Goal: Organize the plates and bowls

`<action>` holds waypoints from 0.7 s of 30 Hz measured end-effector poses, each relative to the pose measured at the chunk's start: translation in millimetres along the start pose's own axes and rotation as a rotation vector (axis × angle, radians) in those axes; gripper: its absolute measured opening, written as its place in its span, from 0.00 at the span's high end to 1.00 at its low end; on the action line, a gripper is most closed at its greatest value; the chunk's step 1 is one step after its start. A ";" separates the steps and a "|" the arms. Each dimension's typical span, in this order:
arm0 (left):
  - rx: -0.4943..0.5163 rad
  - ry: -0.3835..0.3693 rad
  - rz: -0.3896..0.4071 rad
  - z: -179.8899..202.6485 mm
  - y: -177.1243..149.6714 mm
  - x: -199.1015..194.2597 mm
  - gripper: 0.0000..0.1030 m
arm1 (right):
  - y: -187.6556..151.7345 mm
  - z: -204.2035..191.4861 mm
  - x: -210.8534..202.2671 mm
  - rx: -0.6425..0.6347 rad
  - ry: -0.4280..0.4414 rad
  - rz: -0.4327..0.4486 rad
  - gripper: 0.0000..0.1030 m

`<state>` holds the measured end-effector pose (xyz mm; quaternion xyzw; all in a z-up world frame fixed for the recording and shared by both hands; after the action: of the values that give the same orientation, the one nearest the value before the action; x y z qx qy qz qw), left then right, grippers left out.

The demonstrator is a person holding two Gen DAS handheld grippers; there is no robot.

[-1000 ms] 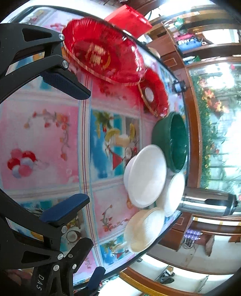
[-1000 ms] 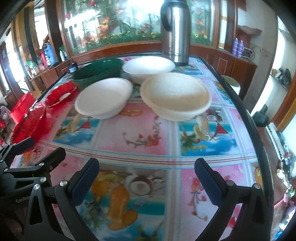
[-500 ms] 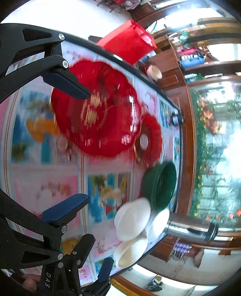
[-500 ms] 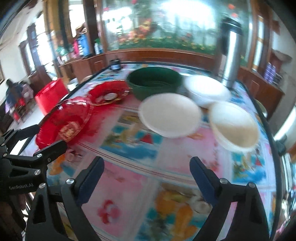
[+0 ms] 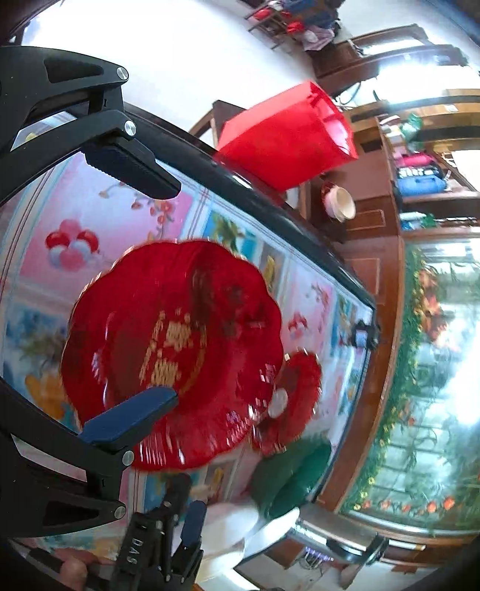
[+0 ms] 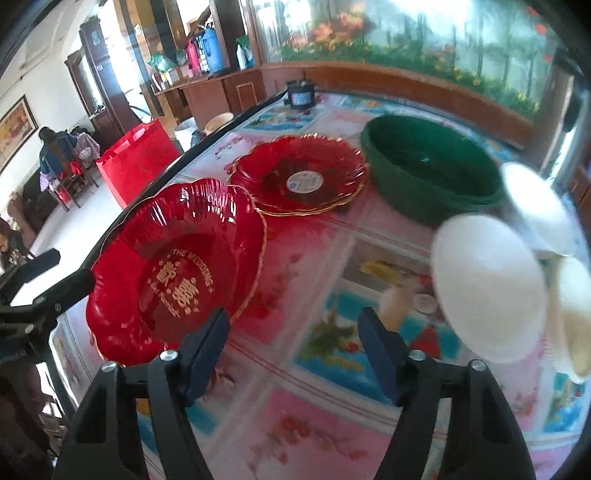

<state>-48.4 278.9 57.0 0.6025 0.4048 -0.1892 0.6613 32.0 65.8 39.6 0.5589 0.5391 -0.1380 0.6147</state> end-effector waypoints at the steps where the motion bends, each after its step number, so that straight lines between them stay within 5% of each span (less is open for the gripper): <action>1: -0.009 0.002 -0.006 -4.3 1.0 5.1 0.01 | 2.8 -2.2 2.4 -0.002 -0.001 -0.010 0.42; 7: -0.017 0.020 -0.064 -15.3 7.3 30.0 0.01 | 11.8 -8.0 22.9 -0.014 0.008 -0.067 0.48; 10: -0.008 0.016 -0.090 -15.7 9.3 40.5 0.03 | 14.8 -7.5 26.8 -0.004 0.031 -0.087 0.64; 14: -0.015 0.003 -0.150 -15.4 9.0 55.9 0.32 | 18.9 -9.7 31.6 -0.011 0.040 -0.102 0.73; 17: -0.035 -0.014 -0.219 -17.5 5.8 71.5 0.75 | 20.3 -15.0 33.3 -0.030 0.044 -0.118 0.78; 21: -0.026 -0.010 -0.212 -16.2 5.9 70.9 0.80 | 18.4 -27.0 34.0 -0.080 0.028 -0.113 0.81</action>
<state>-6.4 312.3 7.5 0.5466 0.4652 -0.2557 0.6476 45.4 109.3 27.3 0.5046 0.5836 -0.1430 0.6200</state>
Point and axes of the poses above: each gripper's, at about its wrist camera, not at the fingertips, and x roughly the way its jaws point, z to its right, y to its top, the point moved 2 cm from there along x, roughly the way its jaws point, and after that the axes turned 6 degrees about y, right-handed, at the moved point
